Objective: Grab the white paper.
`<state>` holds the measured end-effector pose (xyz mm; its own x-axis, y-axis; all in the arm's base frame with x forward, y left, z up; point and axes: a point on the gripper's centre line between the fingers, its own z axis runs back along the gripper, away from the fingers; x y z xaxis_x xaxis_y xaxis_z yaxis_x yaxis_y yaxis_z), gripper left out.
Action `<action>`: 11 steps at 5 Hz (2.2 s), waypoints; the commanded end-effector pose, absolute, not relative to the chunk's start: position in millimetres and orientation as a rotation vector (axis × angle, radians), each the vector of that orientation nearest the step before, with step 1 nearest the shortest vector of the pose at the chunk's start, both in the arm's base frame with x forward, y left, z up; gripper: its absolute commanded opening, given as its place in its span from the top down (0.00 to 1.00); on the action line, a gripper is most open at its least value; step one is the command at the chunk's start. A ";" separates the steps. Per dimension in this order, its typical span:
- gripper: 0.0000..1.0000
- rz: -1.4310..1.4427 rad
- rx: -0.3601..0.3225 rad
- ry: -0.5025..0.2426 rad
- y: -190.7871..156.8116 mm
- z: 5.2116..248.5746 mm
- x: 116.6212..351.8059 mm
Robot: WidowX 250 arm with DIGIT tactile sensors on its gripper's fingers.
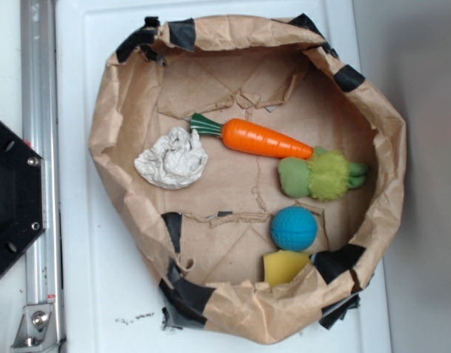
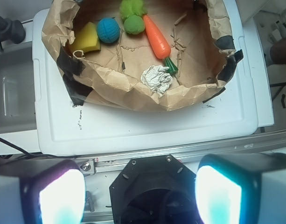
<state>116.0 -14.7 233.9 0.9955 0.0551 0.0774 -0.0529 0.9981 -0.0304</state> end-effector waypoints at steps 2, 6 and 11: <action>0.00 0.051 0.005 -0.081 4.4 194.9 166.0; 0.00 -0.040 0.071 0.147 19.0 28.6 209.5; 1.00 0.116 0.054 -0.064 26.0 132.3 262.2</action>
<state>259.9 21.8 115.1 0.9940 0.1093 -0.0103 -0.1086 0.9927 0.0524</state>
